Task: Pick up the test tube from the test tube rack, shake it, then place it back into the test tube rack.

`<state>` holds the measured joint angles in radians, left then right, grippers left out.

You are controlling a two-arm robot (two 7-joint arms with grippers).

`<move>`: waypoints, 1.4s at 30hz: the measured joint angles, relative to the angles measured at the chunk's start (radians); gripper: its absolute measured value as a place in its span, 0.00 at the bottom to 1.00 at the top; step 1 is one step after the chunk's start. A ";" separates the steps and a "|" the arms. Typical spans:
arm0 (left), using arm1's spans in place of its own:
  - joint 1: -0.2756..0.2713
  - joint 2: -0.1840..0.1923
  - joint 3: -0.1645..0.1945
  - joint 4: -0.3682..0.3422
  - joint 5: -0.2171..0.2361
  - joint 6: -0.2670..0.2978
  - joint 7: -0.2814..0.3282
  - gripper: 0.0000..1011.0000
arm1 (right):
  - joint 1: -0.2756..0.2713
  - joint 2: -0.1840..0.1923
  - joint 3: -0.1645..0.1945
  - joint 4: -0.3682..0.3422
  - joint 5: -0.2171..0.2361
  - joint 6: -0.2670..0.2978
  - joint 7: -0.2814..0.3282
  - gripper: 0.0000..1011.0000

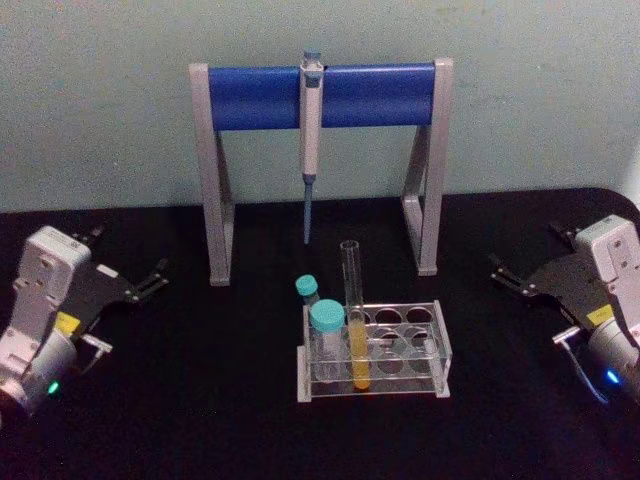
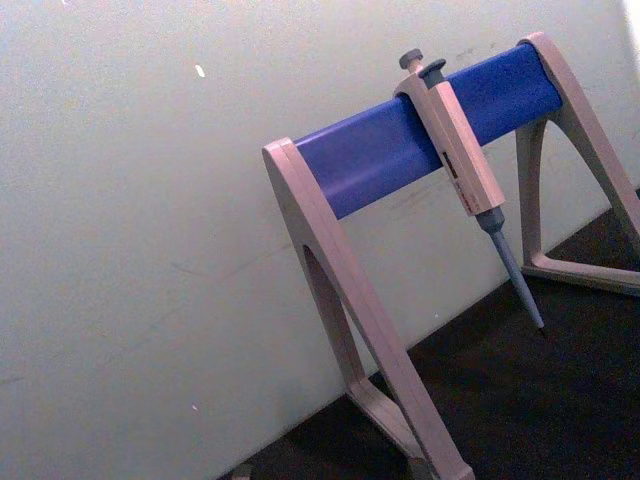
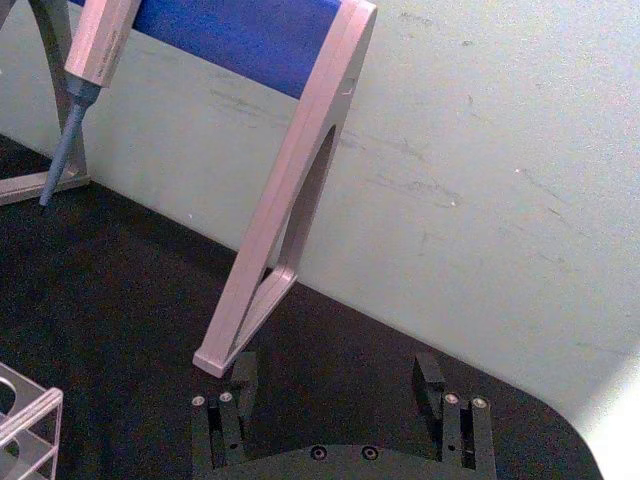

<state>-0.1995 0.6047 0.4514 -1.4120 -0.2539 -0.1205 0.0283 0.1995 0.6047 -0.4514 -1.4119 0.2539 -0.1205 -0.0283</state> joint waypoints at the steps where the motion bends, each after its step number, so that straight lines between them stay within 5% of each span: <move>1: 0.000 0.000 0.000 0.000 0.000 0.000 0.000 0.99 | 0.000 0.000 0.000 0.000 0.000 0.000 0.000 0.99; 42: 0.000 0.000 0.000 0.000 0.000 0.000 0.000 0.99 | 0.000 0.000 0.000 0.000 0.000 0.000 0.000 0.99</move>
<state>-0.1995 0.6047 0.4514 -1.4120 -0.2539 -0.1205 0.0283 0.1995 0.6047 -0.4514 -1.4119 0.2539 -0.1205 -0.0283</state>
